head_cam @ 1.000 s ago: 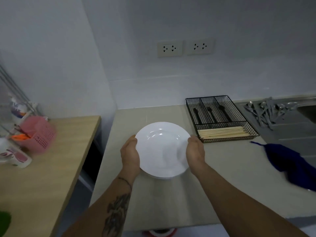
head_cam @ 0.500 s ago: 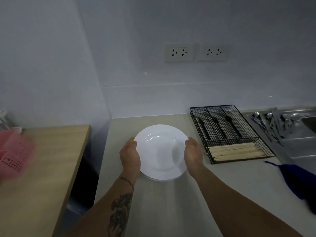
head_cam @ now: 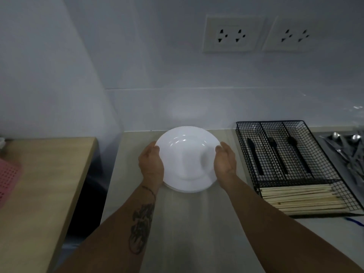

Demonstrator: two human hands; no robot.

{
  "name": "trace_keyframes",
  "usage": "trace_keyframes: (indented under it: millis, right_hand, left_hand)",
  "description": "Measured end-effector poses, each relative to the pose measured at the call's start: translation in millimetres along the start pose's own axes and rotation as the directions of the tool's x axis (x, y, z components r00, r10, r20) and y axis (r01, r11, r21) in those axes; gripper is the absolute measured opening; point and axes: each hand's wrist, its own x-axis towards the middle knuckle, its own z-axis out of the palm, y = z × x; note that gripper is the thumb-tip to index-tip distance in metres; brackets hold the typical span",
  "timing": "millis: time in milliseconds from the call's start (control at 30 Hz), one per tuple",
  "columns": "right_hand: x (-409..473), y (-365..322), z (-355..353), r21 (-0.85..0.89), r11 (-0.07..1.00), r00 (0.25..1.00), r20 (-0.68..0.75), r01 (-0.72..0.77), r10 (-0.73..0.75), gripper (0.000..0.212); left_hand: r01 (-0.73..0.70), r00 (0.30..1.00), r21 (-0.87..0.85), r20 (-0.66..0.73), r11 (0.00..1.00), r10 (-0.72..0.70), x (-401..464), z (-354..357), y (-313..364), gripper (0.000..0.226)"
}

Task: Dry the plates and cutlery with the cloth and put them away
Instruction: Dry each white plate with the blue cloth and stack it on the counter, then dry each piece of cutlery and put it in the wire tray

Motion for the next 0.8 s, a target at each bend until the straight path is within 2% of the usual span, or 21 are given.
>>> trace_keyframes:
  millis: [167, 267, 300, 367, 400, 500, 567, 800]
  right_hand:
    - [10, -4, 2, 0.016, 1.000, 1.000, 0.029, -0.013, 0.012, 0.047]
    - [12, -6, -4, -0.022, 1.000, 0.996, 0.084, -0.017, 0.019, 0.050]
    - [11, -8, -7, -0.049, 0.999, 0.994, 0.105, -0.010, 0.015, 0.051]
    - [7, -11, -17, -0.128, 0.991, 0.990, 0.139, 0.037, -0.020, 0.051]
    - [3, -12, -23, -0.178, 0.981, 0.987, 0.153, 0.076, -0.049, 0.052]
    - [-16, -13, -44, -0.275, 0.948, 0.975, 0.192, 0.159, -0.108, 0.051]
    - [-33, -11, -61, -0.291, 0.938, 0.968, 0.214, 0.190, -0.130, 0.049]
    - [-90, -1, -129, -0.282, 0.934, 0.970, 0.172, 0.217, -0.173, 0.035]
  left_hand:
    - [-0.003, 0.999, 0.035, 0.033, 0.999, 0.002, 15, 5, 3, 0.017]
    - [0.001, 0.995, 0.143, 0.095, 0.990, -0.015, 18, 4, 6, 0.037]
    - [0.000, 0.994, 0.183, 0.107, 0.983, -0.020, 17, 2, 9, 0.036]
    - [-0.012, 0.994, 0.232, 0.107, 0.973, -0.014, 8, -4, 17, 0.020]
    - [-0.036, 0.995, 0.258, 0.103, 0.966, 0.010, 2, -9, 21, 0.022]
    - [-0.108, 0.990, 0.351, 0.120, 0.930, 0.069, -18, -23, 29, 0.048]
    - [-0.157, 0.984, 0.391, 0.141, 0.907, 0.109, -36, -31, 33, 0.047]
    - [-0.297, 0.940, 0.310, 0.263, 0.903, 0.219, -108, -38, 35, 0.034]
